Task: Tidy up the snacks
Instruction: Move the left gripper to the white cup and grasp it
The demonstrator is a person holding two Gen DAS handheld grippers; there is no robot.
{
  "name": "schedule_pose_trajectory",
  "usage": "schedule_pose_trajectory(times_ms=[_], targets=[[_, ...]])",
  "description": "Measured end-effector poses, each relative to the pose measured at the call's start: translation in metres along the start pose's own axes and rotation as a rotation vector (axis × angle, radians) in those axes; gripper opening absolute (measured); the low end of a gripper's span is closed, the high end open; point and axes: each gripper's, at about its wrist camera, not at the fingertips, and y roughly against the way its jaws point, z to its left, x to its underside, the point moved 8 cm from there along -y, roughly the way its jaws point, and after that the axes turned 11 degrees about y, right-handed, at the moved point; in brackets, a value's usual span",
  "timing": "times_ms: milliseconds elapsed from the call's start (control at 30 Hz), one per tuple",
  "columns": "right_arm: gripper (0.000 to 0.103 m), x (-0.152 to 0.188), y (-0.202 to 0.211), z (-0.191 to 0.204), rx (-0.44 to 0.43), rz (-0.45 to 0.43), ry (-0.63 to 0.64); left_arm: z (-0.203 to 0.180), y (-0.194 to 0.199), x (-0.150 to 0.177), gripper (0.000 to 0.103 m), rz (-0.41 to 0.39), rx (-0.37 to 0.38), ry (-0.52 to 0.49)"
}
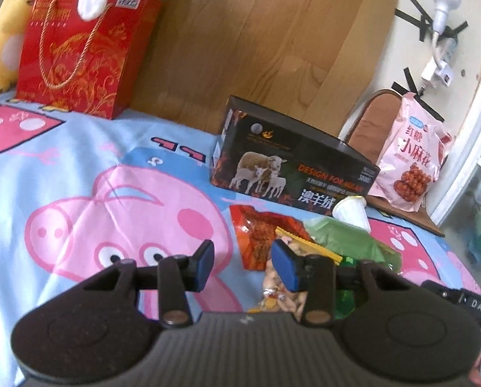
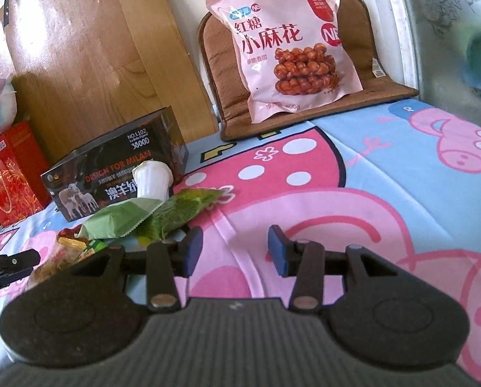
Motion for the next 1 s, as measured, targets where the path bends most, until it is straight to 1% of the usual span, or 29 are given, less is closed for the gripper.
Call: schedule_pose_trajectory(times_ms=[67,267,600,800,900,1000], targets=[[0.048,0.000,0.001,0.001,0.000,-0.001,0.005,0.002,0.000,0.000,0.040,-0.003,-0.010,0.010],[0.048,0.001,0.001,0.001,-0.001,0.000,0.007,-0.002,0.002,0.001,0.040,-0.014,-0.008,-0.011],[0.051,0.000,0.002,0.002,-0.015,-0.003,0.004,-0.004,0.003,0.001,0.040,-0.018,0.008,-0.017],[0.052,-0.001,0.004,0.006,-0.058,-0.015,0.005,-0.007,0.002,0.003,0.040,0.002,0.032,-0.016],[0.052,-0.001,0.006,0.009,-0.093,-0.022,0.013,-0.009,0.002,0.005,0.040,0.012,0.042,-0.018],[0.052,-0.006,0.007,0.009,-0.131,-0.024,-0.001,-0.014,0.002,0.004,0.040,0.052,0.094,0.006]])
